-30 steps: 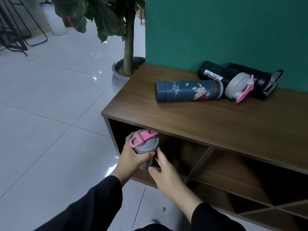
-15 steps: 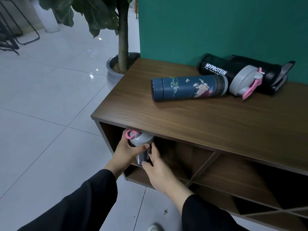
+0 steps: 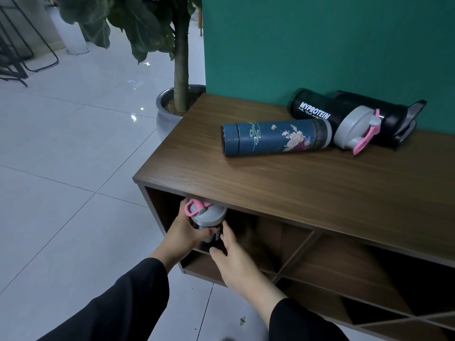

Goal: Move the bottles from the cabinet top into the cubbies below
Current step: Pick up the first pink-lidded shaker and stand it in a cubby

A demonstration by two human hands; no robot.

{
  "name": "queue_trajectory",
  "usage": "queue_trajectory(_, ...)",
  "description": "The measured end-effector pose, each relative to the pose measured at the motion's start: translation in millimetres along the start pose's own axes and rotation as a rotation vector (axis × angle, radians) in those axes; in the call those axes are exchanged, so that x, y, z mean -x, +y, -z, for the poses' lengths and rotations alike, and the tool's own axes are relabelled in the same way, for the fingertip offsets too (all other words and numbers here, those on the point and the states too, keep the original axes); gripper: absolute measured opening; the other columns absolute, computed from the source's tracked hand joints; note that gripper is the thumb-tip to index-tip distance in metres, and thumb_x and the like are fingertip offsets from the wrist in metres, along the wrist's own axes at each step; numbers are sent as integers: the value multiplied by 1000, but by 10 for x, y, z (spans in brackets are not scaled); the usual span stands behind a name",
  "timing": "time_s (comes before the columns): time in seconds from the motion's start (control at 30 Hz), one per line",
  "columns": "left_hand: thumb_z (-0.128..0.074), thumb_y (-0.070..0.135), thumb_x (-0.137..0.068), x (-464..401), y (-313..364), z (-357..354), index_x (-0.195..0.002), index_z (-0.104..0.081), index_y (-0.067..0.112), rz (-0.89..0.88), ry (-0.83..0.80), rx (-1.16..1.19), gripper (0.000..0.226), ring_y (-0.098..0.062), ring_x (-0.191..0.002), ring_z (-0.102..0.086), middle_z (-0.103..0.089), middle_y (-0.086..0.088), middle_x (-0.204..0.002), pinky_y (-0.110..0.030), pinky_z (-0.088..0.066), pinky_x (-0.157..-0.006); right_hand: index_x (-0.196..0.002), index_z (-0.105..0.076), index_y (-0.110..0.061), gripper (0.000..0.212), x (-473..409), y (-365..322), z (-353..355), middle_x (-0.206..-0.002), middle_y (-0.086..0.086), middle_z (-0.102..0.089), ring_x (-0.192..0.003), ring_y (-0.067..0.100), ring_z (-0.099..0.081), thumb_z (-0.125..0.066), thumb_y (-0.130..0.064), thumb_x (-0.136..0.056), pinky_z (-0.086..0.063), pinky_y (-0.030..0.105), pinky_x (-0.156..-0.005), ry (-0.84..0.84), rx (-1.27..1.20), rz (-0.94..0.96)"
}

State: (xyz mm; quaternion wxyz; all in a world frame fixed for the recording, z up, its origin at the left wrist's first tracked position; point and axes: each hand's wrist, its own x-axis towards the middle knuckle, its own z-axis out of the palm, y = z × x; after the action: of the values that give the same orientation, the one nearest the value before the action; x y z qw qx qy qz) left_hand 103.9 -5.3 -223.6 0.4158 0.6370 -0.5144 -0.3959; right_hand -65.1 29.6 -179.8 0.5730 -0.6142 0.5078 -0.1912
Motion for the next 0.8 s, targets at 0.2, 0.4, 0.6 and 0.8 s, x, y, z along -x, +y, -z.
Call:
queue_trajectory(0.2, -84, 4, -79, 15, -58, 0, -134, -40, 38, 44, -30, -8, 79, -3, -106, -65, -64, 8, -121, -10, -54, -77, -159, -18, -30, 64, -51, 52, -2, -156, -4, -43, -137, 11, -46, -47, -24, -103, -34, 17, -100, 1, 113, -12)
queue_trajectory(0.4, -84, 13, -75, 216, -116, -48, -145, -40, 34, 120, 85, -11, 85, -12, -109, -69, -68, 8, -125, -32, -56, -92, -142, -52, -34, 46, 224, 90, 108, -131, -11, -68, -125, 3, -60, -51, -34, -96, -46, 25, -106, 8, 85, 45)
queue_trajectory(0.6, -59, 54, -91, 997, -84, -258, -83, -63, 36, -254, 242, -389, 20, 5, -66, -55, -57, 19, -72, -17, -43, -57, -65, -64, -11, 44, 992, -354, 733, -60, 12, -62, -53, 8, -53, -56, -49, -86, -44, 29, -58, 393, 25, 401)
queue_trajectory(0.8, -52, 35, -103, 873, 1236, -584, -90, -68, 15, -814, 167, -396, 29, -16, -75, -58, -63, 2, -82, -26, -46, -69, -94, -72, -20, 17, 774, -639, 1953, -90, -2, -74, -89, 19, -69, -67, -35, -91, -56, 40, -87, 938, -101, 286)
